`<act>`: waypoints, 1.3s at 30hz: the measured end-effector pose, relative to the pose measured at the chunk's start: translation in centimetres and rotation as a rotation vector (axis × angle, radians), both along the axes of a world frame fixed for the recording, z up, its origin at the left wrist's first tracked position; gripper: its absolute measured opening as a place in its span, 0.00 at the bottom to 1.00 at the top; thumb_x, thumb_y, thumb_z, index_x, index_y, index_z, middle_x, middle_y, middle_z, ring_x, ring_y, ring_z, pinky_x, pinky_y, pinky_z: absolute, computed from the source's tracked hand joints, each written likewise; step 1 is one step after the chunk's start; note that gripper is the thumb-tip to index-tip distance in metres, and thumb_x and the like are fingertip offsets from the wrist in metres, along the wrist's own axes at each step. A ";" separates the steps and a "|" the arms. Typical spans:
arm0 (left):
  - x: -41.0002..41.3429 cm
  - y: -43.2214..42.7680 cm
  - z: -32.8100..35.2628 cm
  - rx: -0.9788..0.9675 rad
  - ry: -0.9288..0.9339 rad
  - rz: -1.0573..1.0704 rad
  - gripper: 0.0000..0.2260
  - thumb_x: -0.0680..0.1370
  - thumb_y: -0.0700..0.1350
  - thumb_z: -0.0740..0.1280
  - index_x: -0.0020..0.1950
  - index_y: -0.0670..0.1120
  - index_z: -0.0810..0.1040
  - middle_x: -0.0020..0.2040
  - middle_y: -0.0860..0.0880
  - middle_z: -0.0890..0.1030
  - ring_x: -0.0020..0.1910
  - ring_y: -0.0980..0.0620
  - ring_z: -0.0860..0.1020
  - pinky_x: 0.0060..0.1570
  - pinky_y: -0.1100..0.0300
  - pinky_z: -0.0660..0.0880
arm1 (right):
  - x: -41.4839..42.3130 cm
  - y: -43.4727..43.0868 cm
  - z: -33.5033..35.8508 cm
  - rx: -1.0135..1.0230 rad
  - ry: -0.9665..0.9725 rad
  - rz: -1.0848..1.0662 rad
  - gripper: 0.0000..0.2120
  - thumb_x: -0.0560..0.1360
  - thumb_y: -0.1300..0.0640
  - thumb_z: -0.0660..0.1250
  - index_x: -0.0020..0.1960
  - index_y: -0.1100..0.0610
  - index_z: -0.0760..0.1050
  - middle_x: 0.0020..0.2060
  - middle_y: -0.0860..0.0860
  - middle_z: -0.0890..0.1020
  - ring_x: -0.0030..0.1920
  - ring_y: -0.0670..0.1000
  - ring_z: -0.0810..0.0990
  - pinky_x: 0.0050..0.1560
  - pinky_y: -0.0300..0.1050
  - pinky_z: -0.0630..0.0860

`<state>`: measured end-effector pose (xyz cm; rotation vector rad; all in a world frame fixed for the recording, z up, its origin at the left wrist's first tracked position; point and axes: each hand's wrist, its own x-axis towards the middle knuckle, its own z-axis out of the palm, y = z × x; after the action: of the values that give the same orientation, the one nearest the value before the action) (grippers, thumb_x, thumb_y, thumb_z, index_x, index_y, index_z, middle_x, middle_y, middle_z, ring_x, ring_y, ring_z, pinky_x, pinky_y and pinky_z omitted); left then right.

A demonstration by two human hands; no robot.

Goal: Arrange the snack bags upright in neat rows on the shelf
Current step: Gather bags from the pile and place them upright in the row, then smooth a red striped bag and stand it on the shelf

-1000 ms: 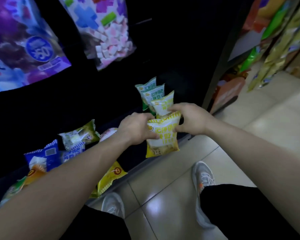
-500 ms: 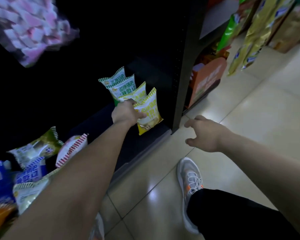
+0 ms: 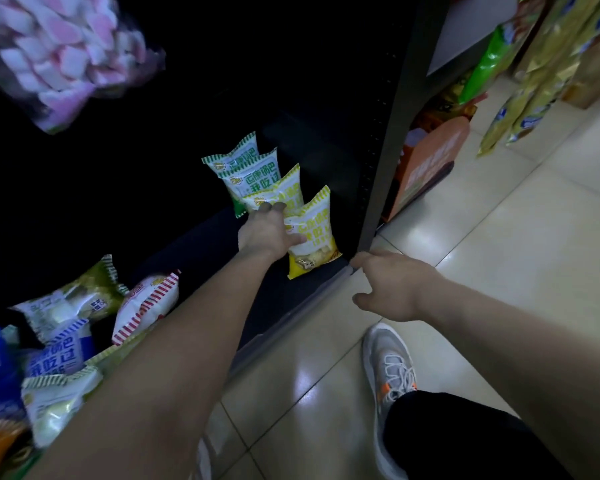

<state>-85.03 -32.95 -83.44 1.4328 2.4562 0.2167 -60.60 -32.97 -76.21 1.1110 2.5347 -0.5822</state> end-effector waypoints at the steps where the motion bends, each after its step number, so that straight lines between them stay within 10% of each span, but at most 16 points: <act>1: -0.1 -0.2 0.4 -0.009 -0.008 -0.010 0.38 0.69 0.64 0.73 0.74 0.52 0.65 0.69 0.48 0.69 0.66 0.45 0.70 0.53 0.46 0.76 | -0.3 -0.2 0.1 0.005 -0.006 0.010 0.28 0.74 0.44 0.66 0.71 0.51 0.65 0.62 0.53 0.71 0.63 0.57 0.73 0.59 0.51 0.73; 15: -7.5 -19.0 12.9 -0.252 0.226 -0.176 0.32 0.75 0.62 0.66 0.75 0.51 0.64 0.69 0.47 0.70 0.66 0.45 0.71 0.60 0.51 0.72 | -8.8 -5.9 5.1 0.117 0.024 0.208 0.29 0.74 0.43 0.66 0.71 0.53 0.65 0.60 0.54 0.71 0.61 0.59 0.74 0.51 0.50 0.73; 39: -20.2 -35.9 7.8 -0.106 0.074 0.175 0.32 0.76 0.58 0.68 0.77 0.51 0.61 0.75 0.46 0.63 0.70 0.43 0.68 0.61 0.50 0.70 | -30.5 -13.8 -5.0 0.207 -0.068 0.416 0.43 0.71 0.54 0.72 0.78 0.46 0.52 0.69 0.53 0.63 0.65 0.61 0.66 0.61 0.57 0.69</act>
<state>-105.24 -68.81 -75.61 1.2042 2.6122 0.0697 -91.14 -46.81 -81.18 0.6138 2.6981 -0.1736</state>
